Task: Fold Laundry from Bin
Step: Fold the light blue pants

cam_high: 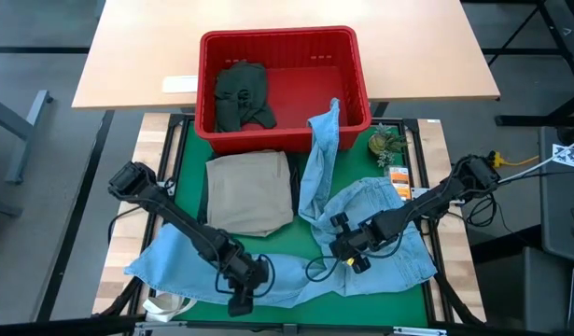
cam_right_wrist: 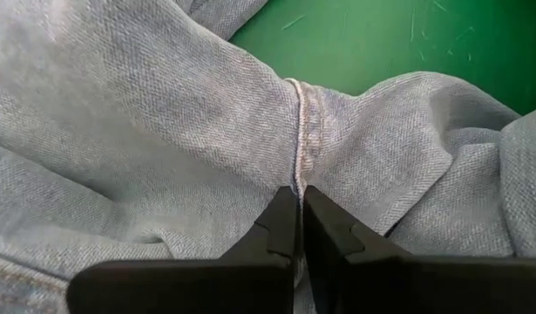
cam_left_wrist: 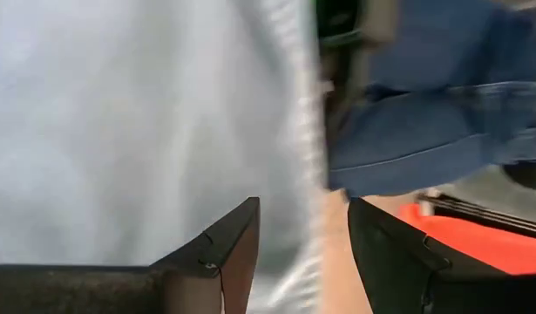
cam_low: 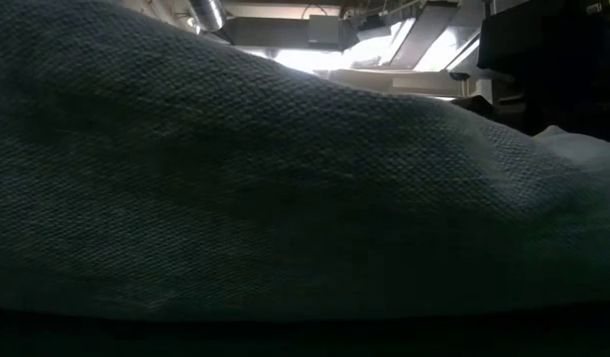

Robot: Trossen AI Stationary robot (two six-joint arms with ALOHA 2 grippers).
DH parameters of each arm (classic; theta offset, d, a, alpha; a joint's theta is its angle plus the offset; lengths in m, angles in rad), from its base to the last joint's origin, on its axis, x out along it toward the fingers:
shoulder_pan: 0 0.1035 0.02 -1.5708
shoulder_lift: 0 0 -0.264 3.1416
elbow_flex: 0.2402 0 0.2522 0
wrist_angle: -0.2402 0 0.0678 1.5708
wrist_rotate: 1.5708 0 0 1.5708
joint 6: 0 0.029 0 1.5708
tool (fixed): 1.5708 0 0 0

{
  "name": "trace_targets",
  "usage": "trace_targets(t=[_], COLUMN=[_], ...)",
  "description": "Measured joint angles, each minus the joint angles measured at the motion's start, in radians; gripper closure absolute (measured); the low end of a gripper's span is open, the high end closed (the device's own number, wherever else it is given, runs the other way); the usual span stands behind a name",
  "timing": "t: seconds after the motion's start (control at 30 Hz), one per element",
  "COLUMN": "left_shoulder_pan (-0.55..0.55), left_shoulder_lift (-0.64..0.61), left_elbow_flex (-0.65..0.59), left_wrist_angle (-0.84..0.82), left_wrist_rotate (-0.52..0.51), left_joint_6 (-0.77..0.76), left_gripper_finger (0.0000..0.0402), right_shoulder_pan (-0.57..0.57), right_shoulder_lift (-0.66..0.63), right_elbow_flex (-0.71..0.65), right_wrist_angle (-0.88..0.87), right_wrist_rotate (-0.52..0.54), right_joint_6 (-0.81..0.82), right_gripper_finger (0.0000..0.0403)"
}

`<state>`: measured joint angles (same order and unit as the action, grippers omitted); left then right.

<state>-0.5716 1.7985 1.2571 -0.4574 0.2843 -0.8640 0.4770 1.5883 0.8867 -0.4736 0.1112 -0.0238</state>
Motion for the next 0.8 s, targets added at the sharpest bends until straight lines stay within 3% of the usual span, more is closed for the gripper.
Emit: trace_targets(t=[0.3, 0.53, 0.63, 0.73, 0.8], left_shoulder_pan=[-0.089, -0.147, -0.14, -0.127, -0.118], left_shoulder_lift=[0.0, 0.0, 0.0, 0.0, 0.0], left_elbow_flex=[0.0, 0.0, 0.0, 0.0, 0.0], left_wrist_angle=[-0.047, -0.085, -0.097, -0.098, -0.105], left_wrist_rotate=[-0.077, -0.267, -0.302, -0.313, -0.314], left_joint_6=[-0.024, -0.038, -0.097, -0.111, -0.12], left_gripper_finger=[0.0233, 0.0242, 0.0287, 0.0366, 0.0389], right_shoulder_pan=[0.0, 0.0, 0.0, 0.0, 0.001], right_shoulder_lift=[0.0, 0.0, -0.006, -0.032, -0.055], right_elbow_flex=[0.0, 0.0, 0.0, 0.007, 0.025], right_wrist_angle=[0.0, 0.0, -0.004, -0.042, -0.111], right_wrist_rotate=[0.0, 0.029, 0.034, 0.063, 0.112], right_joint_6=[0.0, 0.0, 0.016, 0.037, 0.05], right_gripper_finger=[0.0396, 0.0399, 0.0398, 0.0399, 0.04])
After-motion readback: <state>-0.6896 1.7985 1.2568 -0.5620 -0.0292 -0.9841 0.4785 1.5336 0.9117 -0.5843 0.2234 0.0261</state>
